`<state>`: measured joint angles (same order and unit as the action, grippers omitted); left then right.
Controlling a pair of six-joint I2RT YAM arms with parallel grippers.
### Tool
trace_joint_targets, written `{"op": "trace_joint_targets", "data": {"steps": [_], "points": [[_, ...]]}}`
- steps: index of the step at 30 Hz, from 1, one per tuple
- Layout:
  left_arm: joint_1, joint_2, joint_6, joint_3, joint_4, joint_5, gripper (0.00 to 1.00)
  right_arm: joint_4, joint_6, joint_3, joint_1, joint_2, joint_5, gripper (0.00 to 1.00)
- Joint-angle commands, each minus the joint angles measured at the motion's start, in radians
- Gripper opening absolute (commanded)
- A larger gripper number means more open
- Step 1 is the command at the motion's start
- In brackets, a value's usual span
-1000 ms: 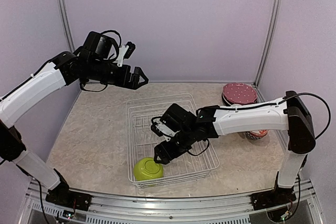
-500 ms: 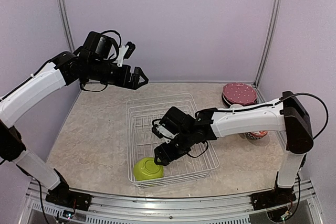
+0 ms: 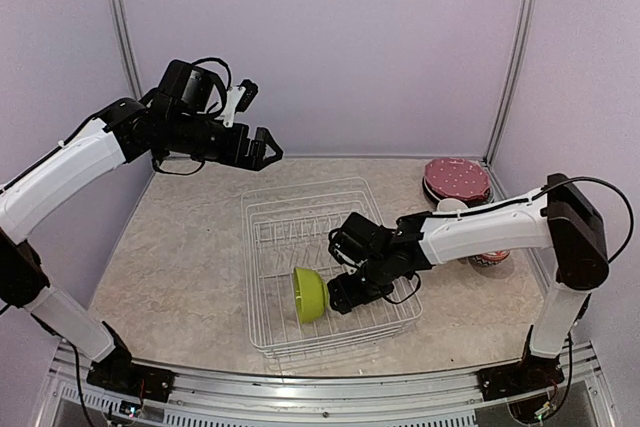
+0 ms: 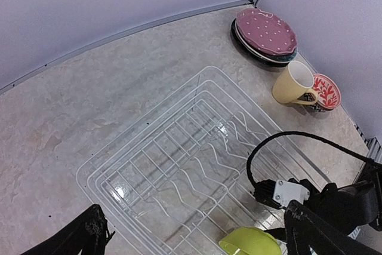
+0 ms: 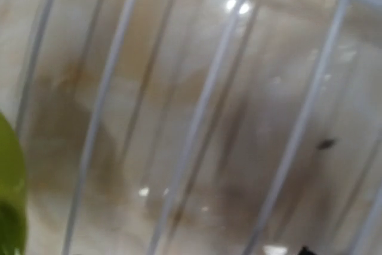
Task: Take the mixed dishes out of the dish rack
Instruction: Adjust the bowl on the dish rack.
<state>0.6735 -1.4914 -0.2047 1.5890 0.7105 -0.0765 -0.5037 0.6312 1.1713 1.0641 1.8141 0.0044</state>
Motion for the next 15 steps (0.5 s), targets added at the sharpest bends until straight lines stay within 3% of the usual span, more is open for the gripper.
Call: {"op": "trace_joint_targets", "data": {"steps": [1,8,15], "points": [[-0.006,0.018,0.004,0.0,-0.005,-0.012,0.99,-0.085,0.034,0.015,-0.001,-0.038,0.091,0.75],[-0.006,0.021,0.001,0.0,-0.004,-0.021,0.99,-0.196,0.063,0.074,0.02,-0.09,0.158,0.75],[-0.006,0.019,0.001,0.002,-0.003,-0.023,0.99,-0.205,0.085,0.125,0.051,-0.115,0.184,0.77]]}}
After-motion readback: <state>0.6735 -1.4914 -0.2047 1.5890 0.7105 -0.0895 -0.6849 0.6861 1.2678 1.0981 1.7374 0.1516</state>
